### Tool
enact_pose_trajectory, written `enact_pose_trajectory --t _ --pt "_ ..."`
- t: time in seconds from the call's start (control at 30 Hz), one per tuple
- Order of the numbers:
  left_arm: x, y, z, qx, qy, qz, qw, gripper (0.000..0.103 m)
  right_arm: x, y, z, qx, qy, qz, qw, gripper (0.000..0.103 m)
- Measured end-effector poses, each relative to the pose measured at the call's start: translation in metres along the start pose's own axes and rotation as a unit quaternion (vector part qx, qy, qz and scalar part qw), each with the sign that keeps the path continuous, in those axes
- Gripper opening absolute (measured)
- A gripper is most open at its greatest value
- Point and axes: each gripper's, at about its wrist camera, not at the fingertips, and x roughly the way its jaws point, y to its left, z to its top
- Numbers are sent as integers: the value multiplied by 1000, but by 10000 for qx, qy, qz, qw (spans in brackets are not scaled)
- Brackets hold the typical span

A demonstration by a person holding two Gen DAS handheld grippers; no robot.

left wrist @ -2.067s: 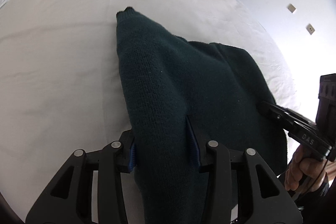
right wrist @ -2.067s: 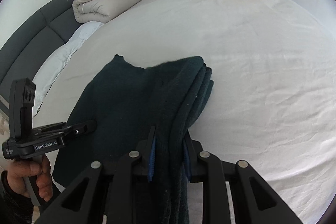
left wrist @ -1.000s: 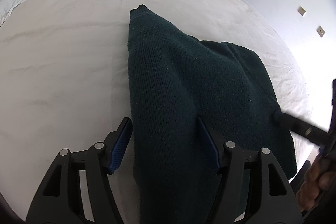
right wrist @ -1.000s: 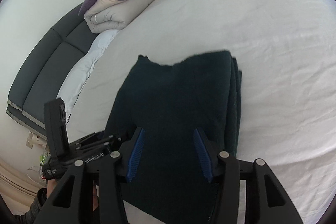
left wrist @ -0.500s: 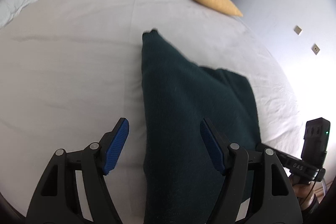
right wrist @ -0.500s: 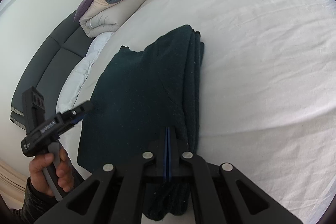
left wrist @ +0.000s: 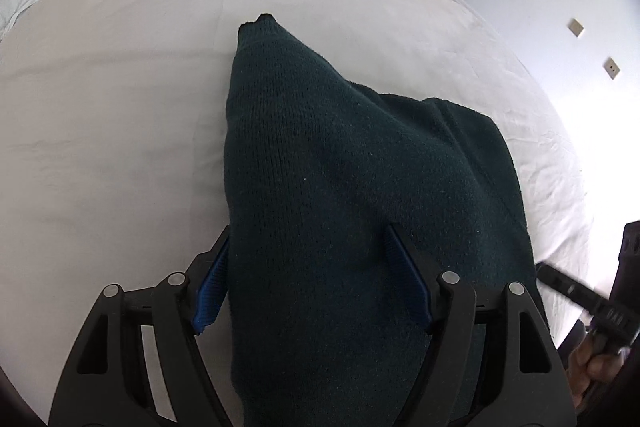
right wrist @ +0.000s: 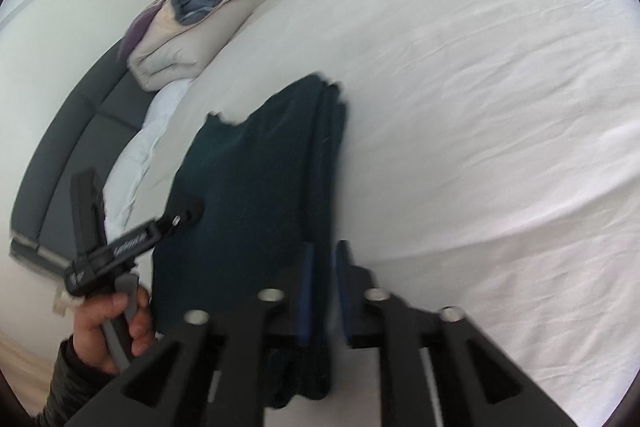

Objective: Fold small clothes

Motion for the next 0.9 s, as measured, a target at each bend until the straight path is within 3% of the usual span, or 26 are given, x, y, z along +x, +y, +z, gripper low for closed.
enact_pose_trajectory --t 0.07,0.17,0.33,0.4,0.47,0.57,0.6,0.63,0.67,0.9 --pt "3 -3 -1 47 0 26 10000 72 -8 -1 8 169 -143 331 9992 21" --pt "7 -8 -1 65 7 87 9999 72 -9 9 17 38 -171 478 9987 23" --pt "7 -12 -6 33 -24 62 10000 72 19 17 29 -25 164 550 9983 25" --pt "9 -13 -6 -37 -3 -8 10000 72 37 16 31 44 479 470 9977 32" --pt "9 -13 -8 -48 -1 -21 10000 72 51 15 30 66 758 317 9966 32" --pt "9 -12 -8 -66 -9 -32 10000 72 55 12 32 226 758 487 9957 32" --pt "8 -11 -9 -79 -7 -43 10000 72 56 10 34 270 762 562 9951 28" --pt "9 -11 -8 -91 0 -53 9999 72 57 9 37 282 759 579 9950 14" --pt "8 -10 -8 -113 13 -66 9999 72 59 7 39 301 780 584 9948 11" --pt "2 -20 -5 -144 38 60 9999 72 48 -3 37 347 561 627 9958 8"
